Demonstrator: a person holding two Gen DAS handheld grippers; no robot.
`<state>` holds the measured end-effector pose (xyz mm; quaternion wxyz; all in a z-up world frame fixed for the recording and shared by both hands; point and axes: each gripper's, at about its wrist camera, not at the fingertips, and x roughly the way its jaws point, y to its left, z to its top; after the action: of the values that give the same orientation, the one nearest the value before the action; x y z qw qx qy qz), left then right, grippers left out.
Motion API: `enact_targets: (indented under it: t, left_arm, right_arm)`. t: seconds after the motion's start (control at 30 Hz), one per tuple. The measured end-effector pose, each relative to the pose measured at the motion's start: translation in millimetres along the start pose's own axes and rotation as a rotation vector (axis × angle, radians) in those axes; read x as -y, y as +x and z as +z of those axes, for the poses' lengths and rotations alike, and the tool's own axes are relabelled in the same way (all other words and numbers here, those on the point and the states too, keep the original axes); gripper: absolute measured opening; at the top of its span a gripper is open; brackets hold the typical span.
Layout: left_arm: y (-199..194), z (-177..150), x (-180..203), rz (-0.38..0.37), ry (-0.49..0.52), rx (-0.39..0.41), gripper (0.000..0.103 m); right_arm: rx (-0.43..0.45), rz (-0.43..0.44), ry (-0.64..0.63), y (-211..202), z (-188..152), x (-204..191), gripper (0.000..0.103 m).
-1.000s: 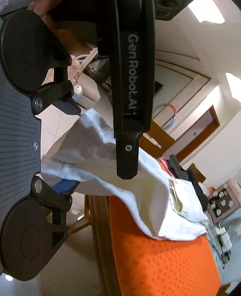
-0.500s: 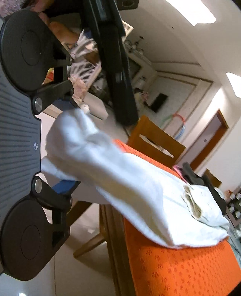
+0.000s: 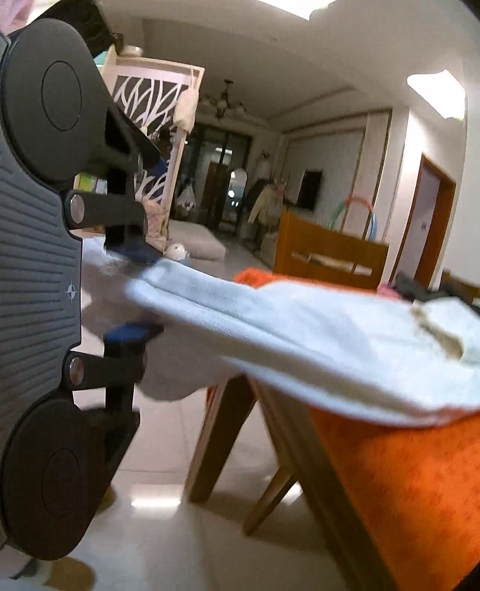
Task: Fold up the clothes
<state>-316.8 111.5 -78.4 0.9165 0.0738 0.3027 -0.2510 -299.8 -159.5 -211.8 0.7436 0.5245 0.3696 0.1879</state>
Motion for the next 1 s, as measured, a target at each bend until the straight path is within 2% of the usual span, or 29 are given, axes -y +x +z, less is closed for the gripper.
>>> enact_targets:
  t: [0.07, 0.13, 0.4, 0.63, 0.87, 1.0]
  left_arm:
    - [-2.6, -12.0, -1.9, 0.012, 0.022, 0.027, 0.083]
    - [-3.3, -24.5, -3.5, 0.021, 0.050, 0.041, 0.087]
    - [14.1, -58.0, 6.4, 0.043, 0.114, 0.095, 0.100]
    - [43.7, -67.9, 25.3, 0.116, 0.184, 0.165, 0.101]
    - [84.9, -79.4, 25.1, 0.261, 0.149, 0.212, 0.101]
    - [95.4, -90.9, 22.6, 0.352, 0.207, 0.227, 0.095]
  right_arm:
    - [-0.018, -0.012, 0.041, -1.8, 1.1, 1.5, 0.021]
    - [-0.027, 0.005, 0.084, -6.7, 5.3, -4.8, 0.019]
    - [-0.063, -0.019, 0.096, -14.7, 41.4, -60.6, 0.016]
    - [-0.056, 0.008, 0.173, -16.2, 64.6, -89.6, 0.016]
    - [-0.036, 0.046, 0.203, -16.4, 79.3, -111.6, 0.016]
    - [-0.019, 0.056, 0.208, -20.9, 85.1, -121.7, 0.016]
